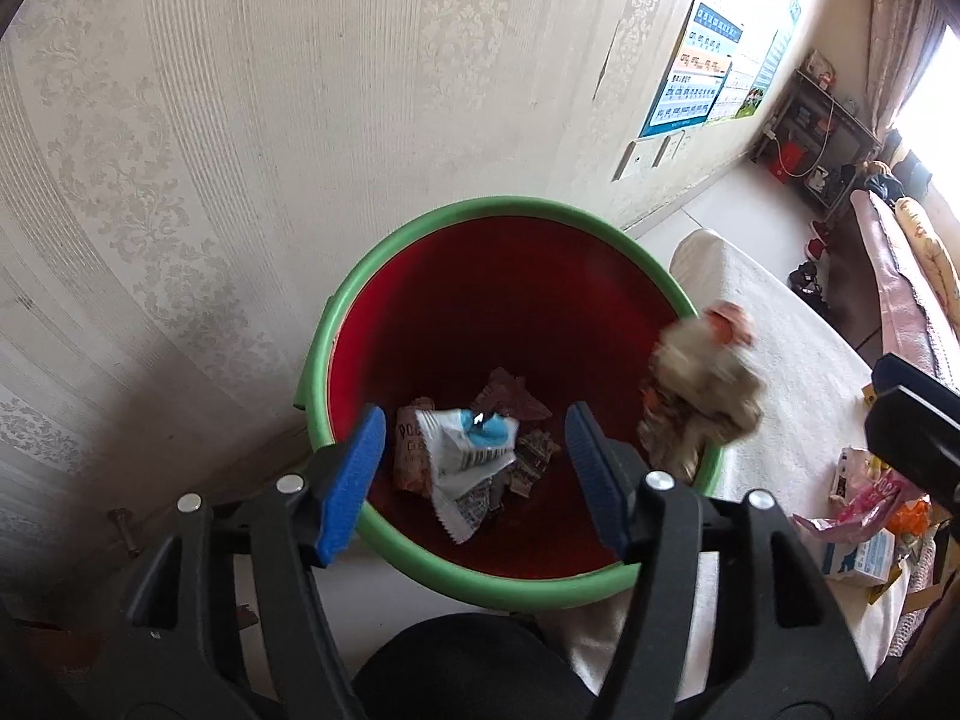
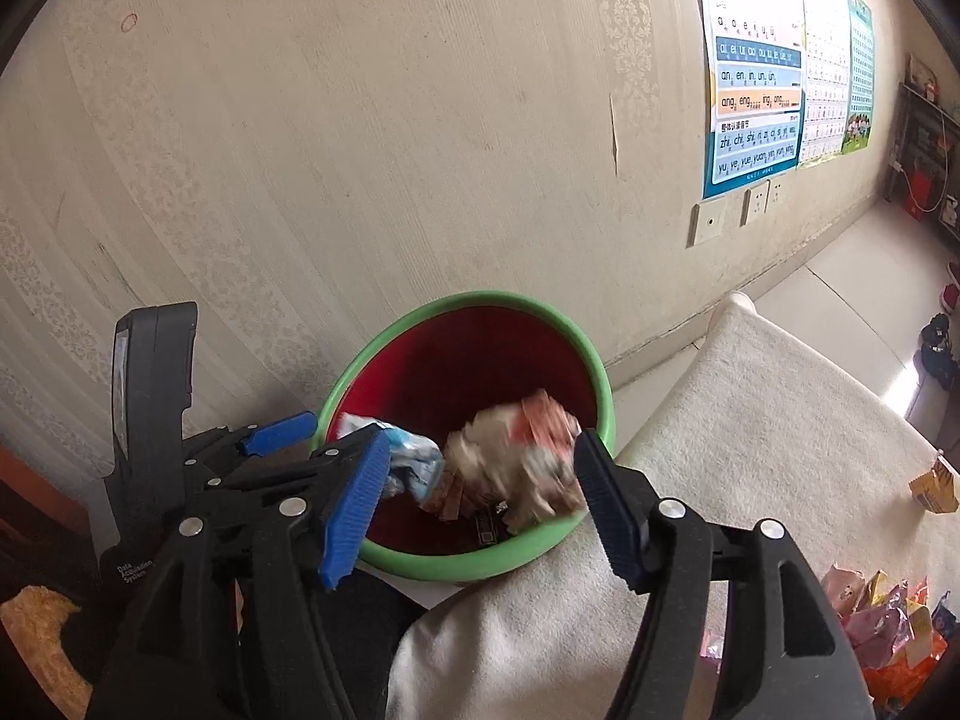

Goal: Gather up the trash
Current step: 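Open both tools to drop the paper and wrapper into the bin, then grasp the white milk carton with the right tool while the left tool grasps the pink foil wrapper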

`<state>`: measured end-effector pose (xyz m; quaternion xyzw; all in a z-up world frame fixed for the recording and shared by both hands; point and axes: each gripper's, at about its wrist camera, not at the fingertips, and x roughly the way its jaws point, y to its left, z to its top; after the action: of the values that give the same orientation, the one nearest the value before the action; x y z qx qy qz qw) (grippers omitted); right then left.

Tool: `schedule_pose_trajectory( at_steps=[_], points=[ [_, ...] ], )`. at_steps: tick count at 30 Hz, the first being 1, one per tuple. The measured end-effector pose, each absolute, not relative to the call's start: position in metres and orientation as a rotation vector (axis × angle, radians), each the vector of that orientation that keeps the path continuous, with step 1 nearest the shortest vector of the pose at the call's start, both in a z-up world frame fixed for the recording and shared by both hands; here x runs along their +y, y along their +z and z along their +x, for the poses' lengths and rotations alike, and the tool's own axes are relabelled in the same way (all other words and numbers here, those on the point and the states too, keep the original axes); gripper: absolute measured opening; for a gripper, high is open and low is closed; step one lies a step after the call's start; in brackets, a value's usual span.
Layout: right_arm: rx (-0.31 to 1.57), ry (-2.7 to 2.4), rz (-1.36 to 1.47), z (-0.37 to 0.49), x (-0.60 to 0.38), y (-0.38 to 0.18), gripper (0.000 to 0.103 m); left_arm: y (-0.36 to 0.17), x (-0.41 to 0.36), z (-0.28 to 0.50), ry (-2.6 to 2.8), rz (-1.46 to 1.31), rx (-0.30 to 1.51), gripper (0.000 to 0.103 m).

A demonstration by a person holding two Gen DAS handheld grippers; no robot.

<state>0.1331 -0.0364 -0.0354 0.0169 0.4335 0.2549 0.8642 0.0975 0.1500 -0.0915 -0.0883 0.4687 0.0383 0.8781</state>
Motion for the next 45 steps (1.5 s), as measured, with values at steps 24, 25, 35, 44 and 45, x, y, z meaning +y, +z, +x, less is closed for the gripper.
schedule_pose_trajectory(
  at_steps=[24, 25, 35, 44, 45],
  points=[
    [1.29, 0.41, -0.377, 0.087, -0.212, -0.128, 0.08, -0.1, 0.032, 0.064, -0.203, -0.072, 1.051, 0.068],
    [1.303, 0.415, -0.354, 0.087, -0.213, -0.13, 0.08, -0.1, 0.027, 0.063, -0.222, -0.063, 1.055, 0.068],
    [1.372, 0.449, -0.187, 0.027, -0.212, -0.158, 0.05, -0.09, -0.024, 0.065, -0.337, 0.007, 1.031, 0.069],
    [1.339, 0.234, 0.193, -0.039, -0.254, -0.159, 0.051, -0.097, -0.068, 0.064, -0.464, 0.088, 1.064, 0.073],
    [1.334, 0.236, 0.197, -0.043, -0.255, -0.159, 0.051, -0.099, -0.074, 0.063, -0.483, 0.098, 1.072, 0.073]
  ],
)
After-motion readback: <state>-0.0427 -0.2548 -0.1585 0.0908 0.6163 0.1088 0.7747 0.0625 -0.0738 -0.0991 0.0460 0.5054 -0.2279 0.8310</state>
